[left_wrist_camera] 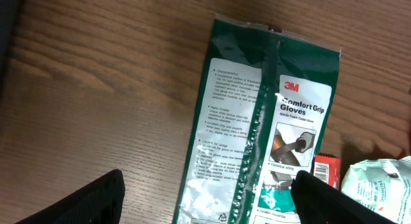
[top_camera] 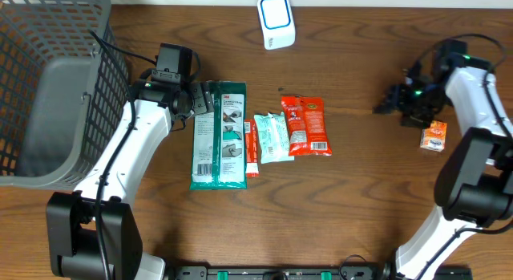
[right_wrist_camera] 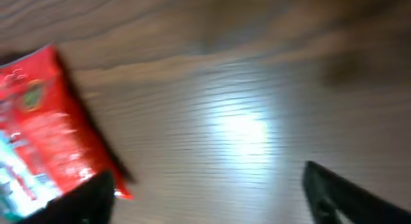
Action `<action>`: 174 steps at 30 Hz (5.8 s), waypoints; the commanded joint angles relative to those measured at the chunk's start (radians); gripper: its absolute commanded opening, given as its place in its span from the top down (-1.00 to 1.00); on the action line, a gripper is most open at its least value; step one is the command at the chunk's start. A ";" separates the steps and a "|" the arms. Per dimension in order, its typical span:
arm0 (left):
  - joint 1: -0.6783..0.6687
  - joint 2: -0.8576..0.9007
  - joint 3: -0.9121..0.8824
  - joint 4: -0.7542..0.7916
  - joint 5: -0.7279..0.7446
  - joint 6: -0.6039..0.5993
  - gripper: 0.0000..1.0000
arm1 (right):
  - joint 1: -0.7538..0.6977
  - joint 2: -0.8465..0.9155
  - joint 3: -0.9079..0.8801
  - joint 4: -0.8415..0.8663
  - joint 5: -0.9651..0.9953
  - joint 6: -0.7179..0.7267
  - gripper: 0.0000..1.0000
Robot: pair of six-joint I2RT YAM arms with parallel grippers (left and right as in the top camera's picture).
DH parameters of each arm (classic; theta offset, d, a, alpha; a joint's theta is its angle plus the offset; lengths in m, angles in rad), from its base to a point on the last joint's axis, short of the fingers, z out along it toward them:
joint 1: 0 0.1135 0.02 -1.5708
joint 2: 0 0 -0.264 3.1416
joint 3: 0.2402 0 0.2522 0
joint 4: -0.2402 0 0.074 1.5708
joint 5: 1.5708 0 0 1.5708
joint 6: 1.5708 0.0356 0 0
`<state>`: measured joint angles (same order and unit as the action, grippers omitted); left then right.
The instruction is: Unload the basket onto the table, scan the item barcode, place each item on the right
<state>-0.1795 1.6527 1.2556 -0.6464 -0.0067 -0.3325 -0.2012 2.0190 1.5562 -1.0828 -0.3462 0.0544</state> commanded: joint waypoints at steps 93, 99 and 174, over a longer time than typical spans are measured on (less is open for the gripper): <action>-0.001 -0.007 0.011 0.001 -0.013 0.010 -0.68 | 0.219 -0.139 -0.517 0.713 -0.474 -0.019 0.97; -0.001 -0.007 0.011 0.001 -0.012 0.010 -0.68 | 0.183 -0.337 -0.517 0.591 -0.255 -0.021 0.97; -0.577 0.384 0.009 0.438 0.360 -0.061 0.74 | 0.033 -0.332 -0.735 0.604 -0.251 0.122 -0.13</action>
<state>-0.7494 2.0258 1.2564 -0.2180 0.3462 -0.3840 -0.1627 1.6821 0.8272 -0.4801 -0.5842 0.1932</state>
